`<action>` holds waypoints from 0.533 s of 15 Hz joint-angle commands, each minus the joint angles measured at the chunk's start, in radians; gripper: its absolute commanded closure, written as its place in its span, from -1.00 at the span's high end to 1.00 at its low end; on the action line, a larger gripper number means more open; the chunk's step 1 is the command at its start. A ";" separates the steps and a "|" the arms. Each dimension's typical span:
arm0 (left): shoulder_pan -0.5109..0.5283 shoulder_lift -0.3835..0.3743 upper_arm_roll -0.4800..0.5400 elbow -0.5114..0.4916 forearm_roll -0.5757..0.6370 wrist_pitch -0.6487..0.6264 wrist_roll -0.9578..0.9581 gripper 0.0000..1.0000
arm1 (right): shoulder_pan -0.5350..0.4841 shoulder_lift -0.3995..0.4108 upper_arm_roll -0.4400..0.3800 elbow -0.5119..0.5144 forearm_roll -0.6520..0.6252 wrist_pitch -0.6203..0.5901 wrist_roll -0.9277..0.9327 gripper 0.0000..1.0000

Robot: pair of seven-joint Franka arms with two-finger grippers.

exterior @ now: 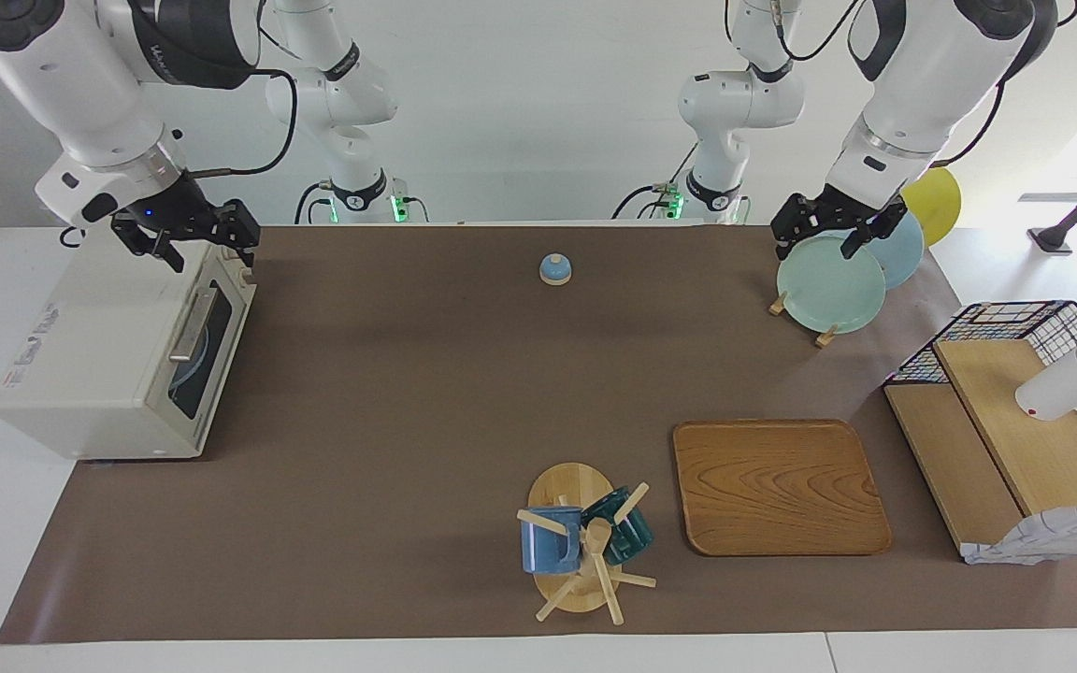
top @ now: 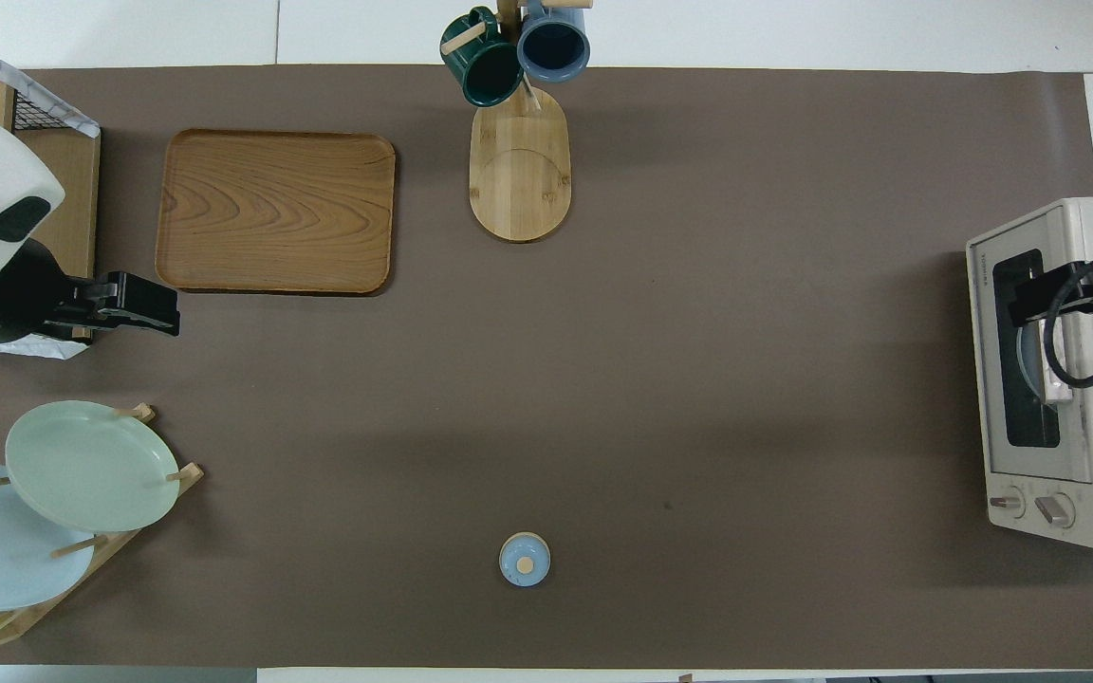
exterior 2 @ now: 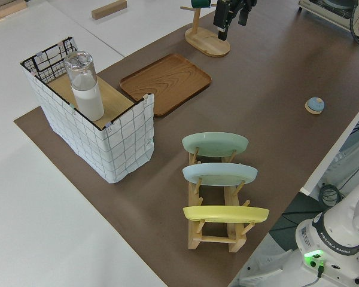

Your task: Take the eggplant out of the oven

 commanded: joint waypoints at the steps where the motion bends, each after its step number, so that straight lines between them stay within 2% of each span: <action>1: 0.012 -0.009 -0.006 -0.001 0.014 -0.012 0.008 1.00 | -0.017 -0.066 0.004 -0.143 0.012 0.146 -0.090 -1.00; 3: 0.012 -0.009 -0.006 -0.001 0.014 -0.012 0.008 1.00 | -0.029 -0.084 -0.002 -0.237 0.003 0.254 -0.108 -1.00; 4: 0.012 -0.009 -0.006 -0.001 0.014 -0.013 0.008 1.00 | -0.032 -0.084 -0.004 -0.271 -0.029 0.271 -0.098 -1.00; 6: 0.012 -0.009 -0.006 -0.001 0.014 -0.013 0.008 1.00 | -0.038 -0.071 -0.004 -0.300 -0.126 0.322 -0.043 -1.00; 8: 0.012 -0.009 -0.006 -0.001 0.014 -0.012 0.008 1.00 | -0.050 -0.062 -0.004 -0.314 -0.132 0.334 -0.034 -1.00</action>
